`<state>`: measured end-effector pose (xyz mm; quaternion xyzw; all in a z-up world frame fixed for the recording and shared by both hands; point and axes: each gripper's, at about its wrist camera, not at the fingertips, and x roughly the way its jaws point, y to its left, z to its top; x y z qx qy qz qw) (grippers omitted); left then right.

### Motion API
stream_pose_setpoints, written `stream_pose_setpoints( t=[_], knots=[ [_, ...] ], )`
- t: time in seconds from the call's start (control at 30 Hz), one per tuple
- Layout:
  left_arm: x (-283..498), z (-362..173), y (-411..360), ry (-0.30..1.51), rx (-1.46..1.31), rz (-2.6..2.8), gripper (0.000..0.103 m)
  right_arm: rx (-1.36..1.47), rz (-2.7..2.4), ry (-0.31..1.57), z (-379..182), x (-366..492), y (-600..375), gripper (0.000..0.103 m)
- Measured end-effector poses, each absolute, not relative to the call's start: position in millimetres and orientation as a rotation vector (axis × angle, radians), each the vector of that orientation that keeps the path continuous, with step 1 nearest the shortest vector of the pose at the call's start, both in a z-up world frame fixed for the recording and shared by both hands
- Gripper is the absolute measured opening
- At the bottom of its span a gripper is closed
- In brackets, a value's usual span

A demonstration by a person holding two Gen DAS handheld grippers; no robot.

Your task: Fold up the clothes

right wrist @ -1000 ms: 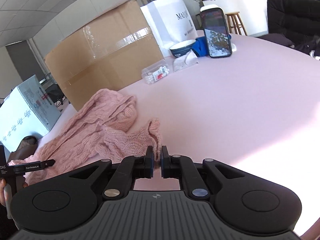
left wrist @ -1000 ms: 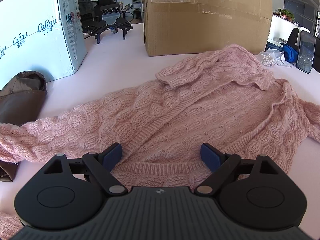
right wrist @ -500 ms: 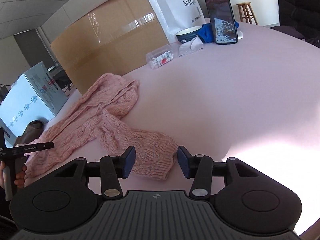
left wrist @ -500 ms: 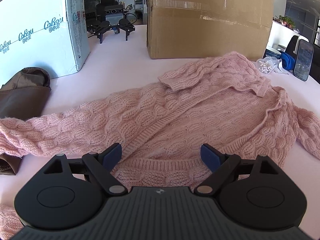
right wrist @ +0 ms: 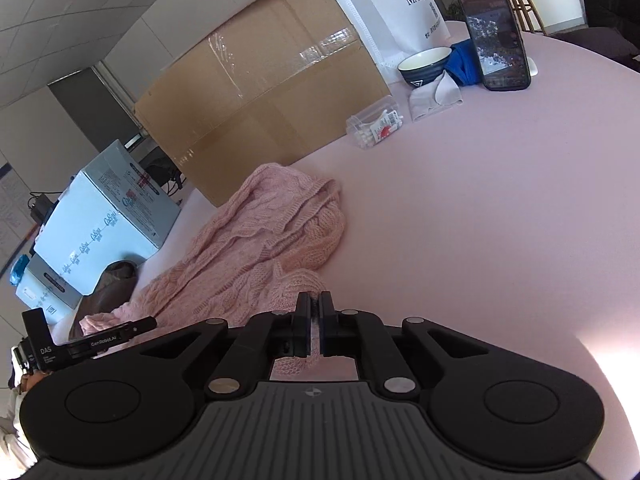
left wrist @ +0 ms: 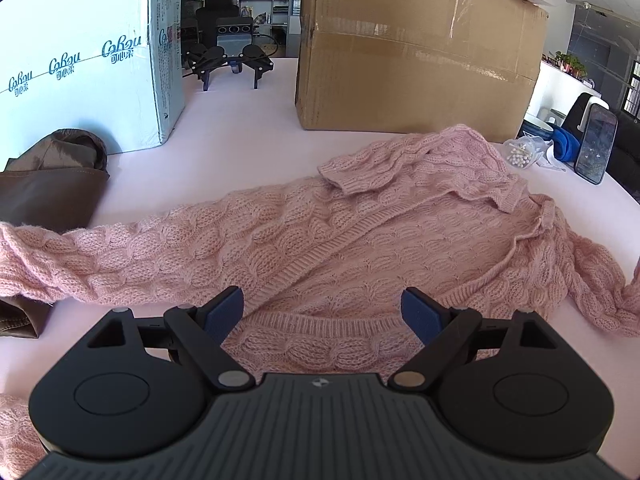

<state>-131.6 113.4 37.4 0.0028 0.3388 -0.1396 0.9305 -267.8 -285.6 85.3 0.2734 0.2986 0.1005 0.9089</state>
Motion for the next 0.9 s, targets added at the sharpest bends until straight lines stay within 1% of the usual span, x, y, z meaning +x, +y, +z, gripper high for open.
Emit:
stream_pose_setpoints(
  t=[0.13,0.27,0.37,0.5,0.57,0.6,0.63,0.7,0.77,0.83,0.87,0.9],
  knots=[
    [-134.2,43.8,124.6,0.673,-0.041,-0.269,0.085,0.471,0.381,0.546,131.7,-230.1,-233.4,0.003],
    [-142.4,54.3,147.0,0.601,-0.078,-0.222,0.085,0.301,0.58,0.533,154.3,-192.4,-152.9,0.003],
    [-150.5,61.1,168.7,0.539,-0.114,-0.17,0.085,0.213,0.683,0.605,146.6,-165.9,-100.3,0.003],
    [-150.9,61.4,191.1,0.539,-0.201,-0.15,0.085,0.14,0.777,0.805,110.5,-133.5,-49.9,0.004],
    [-148.8,59.3,194.9,0.554,-0.214,-0.148,0.085,0.136,0.762,0.897,91.1,-122.1,-45.8,0.019],
    [-147.8,58.1,194.6,0.562,-0.21,-0.149,0.085,0.153,0.741,0.895,87.1,-120.0,-52.6,0.032],
    [-146.7,57.1,192.6,0.57,-0.199,-0.153,0.085,0.173,0.719,0.887,83.6,-118.4,-60.4,0.035],
    [-145.2,55.1,188.7,0.581,-0.179,-0.16,0.085,0.206,0.67,0.809,86.9,-118.6,-83.3,0.035],
    [-145.4,55.5,181.5,0.57,-0.15,-0.178,0.085,0.236,0.581,0.669,92.6,-124.2,-114.3,0.035],
    [-144.5,58.1,168.3,0.55,-0.118,-0.23,0.085,0.224,0.486,0.576,95.4,-125.0,-135.4,0.035],
    [-143.6,59.0,162.4,0.551,-0.109,-0.259,0.085,0.21,0.441,0.569,89.5,-119.0,-143.3,0.031],
    [-140.7,59.7,153.7,0.564,-0.102,-0.296,0.085,0.196,0.397,0.566,82.6,-112.0,-150.9,0.021]
  ],
)
